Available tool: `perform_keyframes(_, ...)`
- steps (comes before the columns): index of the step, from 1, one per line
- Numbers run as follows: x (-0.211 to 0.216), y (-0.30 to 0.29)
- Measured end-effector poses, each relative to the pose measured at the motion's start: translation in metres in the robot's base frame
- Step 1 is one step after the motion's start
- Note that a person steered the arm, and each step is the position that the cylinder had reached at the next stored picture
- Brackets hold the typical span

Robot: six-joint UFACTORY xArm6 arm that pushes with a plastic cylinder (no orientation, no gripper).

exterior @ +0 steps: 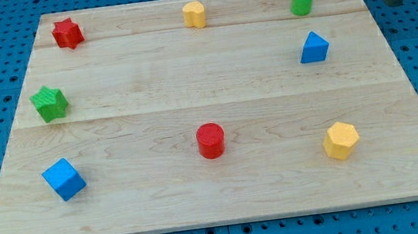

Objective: Move the blue triangle diagonally right to the red circle

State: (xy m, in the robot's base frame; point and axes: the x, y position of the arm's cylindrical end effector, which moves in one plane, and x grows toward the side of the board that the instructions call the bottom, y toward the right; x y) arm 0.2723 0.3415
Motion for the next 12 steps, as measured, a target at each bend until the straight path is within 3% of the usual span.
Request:
perform_keyframes(2, 0.022, -0.052)
perform_keyframes(4, 0.085, -0.116)
perform_keyframes(7, 0.094, -0.233)
perform_keyframes(9, 0.092, -0.247)
perform_keyframes(11, 0.053, -0.343)
perform_keyframes(12, 0.057, -0.384)
